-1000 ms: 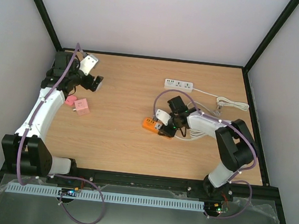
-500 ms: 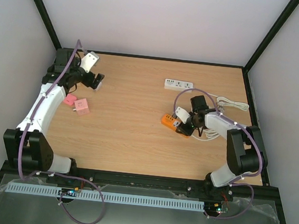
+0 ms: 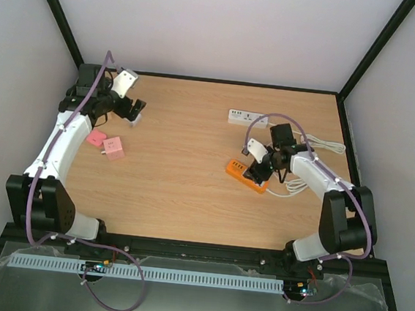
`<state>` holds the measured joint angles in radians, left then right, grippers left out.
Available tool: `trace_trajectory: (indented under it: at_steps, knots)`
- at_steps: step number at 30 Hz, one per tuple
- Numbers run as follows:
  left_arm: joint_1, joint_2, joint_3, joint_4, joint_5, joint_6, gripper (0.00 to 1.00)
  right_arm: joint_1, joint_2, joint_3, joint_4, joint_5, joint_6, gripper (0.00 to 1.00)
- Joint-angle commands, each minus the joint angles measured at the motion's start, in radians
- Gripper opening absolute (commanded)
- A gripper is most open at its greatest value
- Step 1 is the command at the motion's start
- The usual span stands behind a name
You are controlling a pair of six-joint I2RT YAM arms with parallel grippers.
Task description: Pull the plug off the socket
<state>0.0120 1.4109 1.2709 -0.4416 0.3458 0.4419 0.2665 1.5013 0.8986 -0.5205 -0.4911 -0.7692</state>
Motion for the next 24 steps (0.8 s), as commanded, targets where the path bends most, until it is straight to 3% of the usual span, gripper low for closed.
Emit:
trace_trajectory:
  at_steps: [1, 9, 16, 24]
  knots:
    - [0.006, 0.026, 0.060, -0.029, 0.031, -0.025, 0.99, -0.006, -0.056, 0.113, -0.071, -0.058, 0.040, 0.82]
    - [0.065, 0.078, 0.199, -0.076, 0.162, -0.129, 0.99, -0.004, -0.064, 0.304, -0.047, -0.129, 0.179, 0.99]
    - [0.166, 0.133, 0.351, -0.084, 0.244, -0.250, 0.99, -0.023, -0.074, 0.418, 0.115, -0.111, 0.386, 0.98]
    - [0.334, 0.185, 0.382, -0.007, 0.288, -0.377, 0.99, -0.262, -0.074, 0.421, 0.395, -0.244, 0.700, 0.98]
